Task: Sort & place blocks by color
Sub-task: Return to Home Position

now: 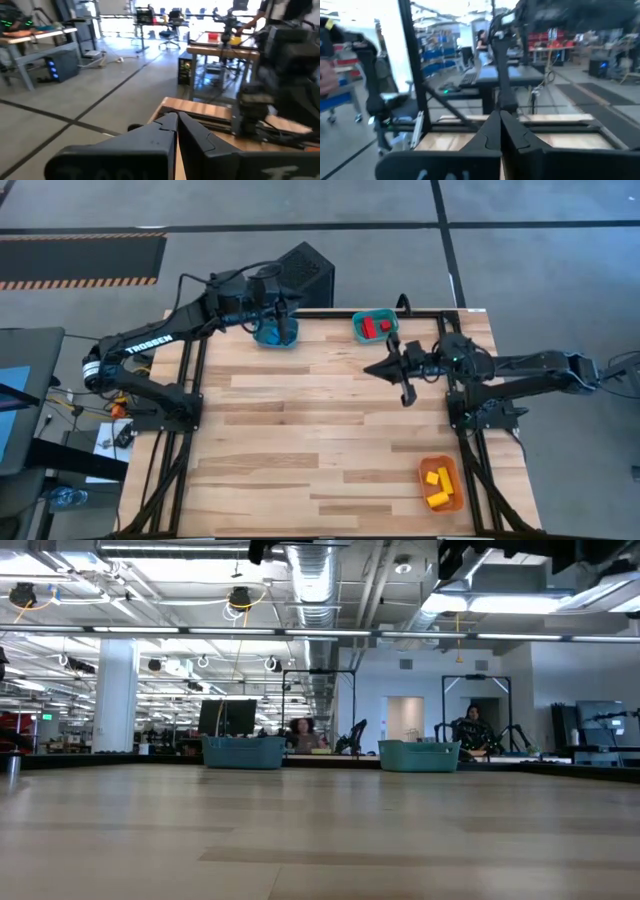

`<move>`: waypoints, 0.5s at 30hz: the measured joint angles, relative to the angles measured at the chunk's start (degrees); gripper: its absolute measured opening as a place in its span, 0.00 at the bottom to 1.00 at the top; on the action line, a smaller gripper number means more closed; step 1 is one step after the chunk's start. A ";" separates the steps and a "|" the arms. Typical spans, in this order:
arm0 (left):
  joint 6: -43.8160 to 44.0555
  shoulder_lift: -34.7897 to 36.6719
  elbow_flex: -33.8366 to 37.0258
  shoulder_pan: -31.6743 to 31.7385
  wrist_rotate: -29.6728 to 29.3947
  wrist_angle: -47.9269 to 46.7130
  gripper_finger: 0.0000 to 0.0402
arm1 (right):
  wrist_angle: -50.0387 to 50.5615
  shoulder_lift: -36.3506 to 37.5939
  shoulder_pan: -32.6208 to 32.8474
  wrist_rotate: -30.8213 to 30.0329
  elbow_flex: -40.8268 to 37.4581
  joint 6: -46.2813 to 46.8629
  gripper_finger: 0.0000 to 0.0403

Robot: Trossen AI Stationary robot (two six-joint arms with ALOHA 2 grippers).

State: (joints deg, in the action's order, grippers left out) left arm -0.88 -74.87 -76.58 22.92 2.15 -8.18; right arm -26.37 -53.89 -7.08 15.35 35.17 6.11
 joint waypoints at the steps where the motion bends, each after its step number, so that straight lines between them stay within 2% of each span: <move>1: -0.12 0.00 0.00 -0.02 0.60 -0.38 0.00 | 0.21 0.71 -0.65 -0.01 -0.01 0.10 0.02; 7: 0.67 0.02 0.02 0.02 3.25 -1.59 0.00 | 4.73 8.80 -4.19 0.00 -0.01 -0.11 0.03; 15: -1.52 1.91 0.02 0.02 4.48 -6.45 0.00 | 23.35 22.34 -8.66 -0.17 0.01 -3.41 0.02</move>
State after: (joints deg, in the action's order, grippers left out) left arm -2.40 -72.96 -76.55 22.94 6.63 -14.63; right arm -3.02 -31.55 -15.74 15.18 35.18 2.70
